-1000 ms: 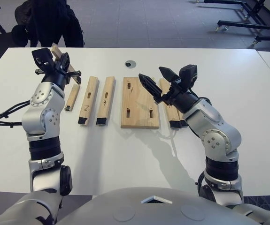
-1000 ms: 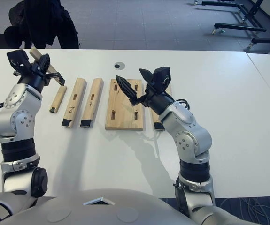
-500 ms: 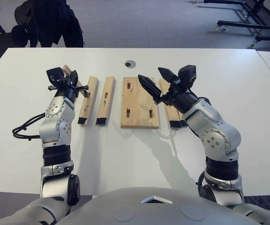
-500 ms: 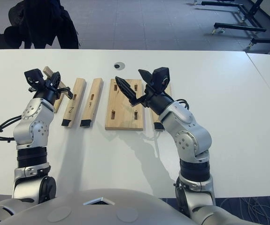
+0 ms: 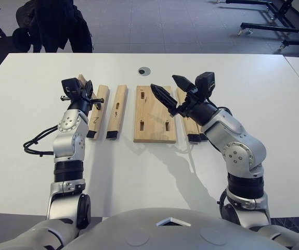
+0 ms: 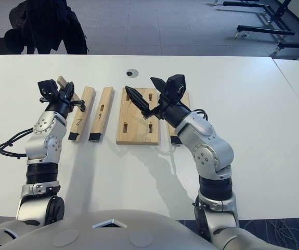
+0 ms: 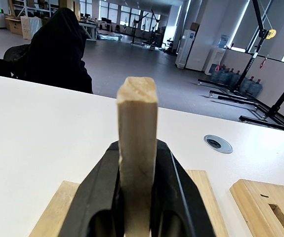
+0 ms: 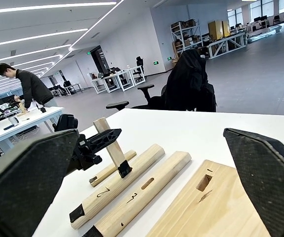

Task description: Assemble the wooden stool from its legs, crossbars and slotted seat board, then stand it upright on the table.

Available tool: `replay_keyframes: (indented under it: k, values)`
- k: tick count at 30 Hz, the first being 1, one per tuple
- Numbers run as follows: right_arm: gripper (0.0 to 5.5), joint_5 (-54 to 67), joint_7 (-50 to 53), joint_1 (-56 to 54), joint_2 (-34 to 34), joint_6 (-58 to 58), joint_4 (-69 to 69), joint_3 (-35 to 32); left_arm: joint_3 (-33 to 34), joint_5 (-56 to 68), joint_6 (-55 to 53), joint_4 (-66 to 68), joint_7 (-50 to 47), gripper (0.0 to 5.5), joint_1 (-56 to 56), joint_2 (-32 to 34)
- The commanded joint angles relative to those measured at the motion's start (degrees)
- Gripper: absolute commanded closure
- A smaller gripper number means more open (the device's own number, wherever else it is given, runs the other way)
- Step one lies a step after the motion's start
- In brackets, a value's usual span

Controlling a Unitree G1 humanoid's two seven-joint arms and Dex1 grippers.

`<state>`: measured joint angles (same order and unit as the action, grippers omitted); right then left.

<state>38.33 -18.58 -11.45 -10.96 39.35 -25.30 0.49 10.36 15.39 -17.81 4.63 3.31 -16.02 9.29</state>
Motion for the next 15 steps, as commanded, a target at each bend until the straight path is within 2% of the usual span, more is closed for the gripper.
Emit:
replay_keyframes:
  k: [1,15]
  values:
    - [0.1,0.33,0.1,-1.04,-0.16,0.95,0.17,0.08,0.04,-0.55,0.59,1.36,0.57,5.12,-2.26,0.11]
    - [0.1,0.38,-0.07,-1.23,-0.1,1.52,0.01,0.18,-0.09,-2.33,2.11,1.42,0.68,5.12,-0.15,-0.24]
